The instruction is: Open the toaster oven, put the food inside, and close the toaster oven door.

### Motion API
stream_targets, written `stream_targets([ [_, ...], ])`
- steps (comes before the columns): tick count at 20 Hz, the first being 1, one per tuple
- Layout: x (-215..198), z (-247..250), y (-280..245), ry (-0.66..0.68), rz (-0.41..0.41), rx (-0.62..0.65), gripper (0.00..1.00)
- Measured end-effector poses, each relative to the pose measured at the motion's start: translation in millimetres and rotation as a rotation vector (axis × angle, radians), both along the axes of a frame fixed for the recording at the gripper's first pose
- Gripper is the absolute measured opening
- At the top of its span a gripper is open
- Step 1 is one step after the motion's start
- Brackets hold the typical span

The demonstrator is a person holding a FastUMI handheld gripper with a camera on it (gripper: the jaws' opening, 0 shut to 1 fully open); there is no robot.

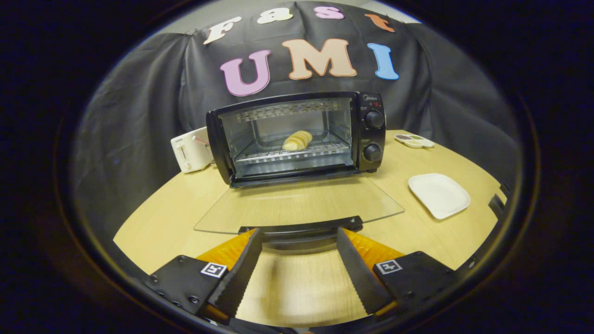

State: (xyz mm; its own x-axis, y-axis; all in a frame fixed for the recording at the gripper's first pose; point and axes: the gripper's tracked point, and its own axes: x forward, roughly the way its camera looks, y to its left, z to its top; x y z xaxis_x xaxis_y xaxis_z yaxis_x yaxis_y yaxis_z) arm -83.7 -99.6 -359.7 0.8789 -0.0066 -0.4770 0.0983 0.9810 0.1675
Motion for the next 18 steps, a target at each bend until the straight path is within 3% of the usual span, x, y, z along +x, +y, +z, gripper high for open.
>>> stream_targets([
  [5, 4.7, 11.5, -0.2, -0.026, 0.013, -0.026, 1.00],
  [18, -21.9, -41.9, 0.4, 0.117, 0.012, -0.008, 1.00],
])
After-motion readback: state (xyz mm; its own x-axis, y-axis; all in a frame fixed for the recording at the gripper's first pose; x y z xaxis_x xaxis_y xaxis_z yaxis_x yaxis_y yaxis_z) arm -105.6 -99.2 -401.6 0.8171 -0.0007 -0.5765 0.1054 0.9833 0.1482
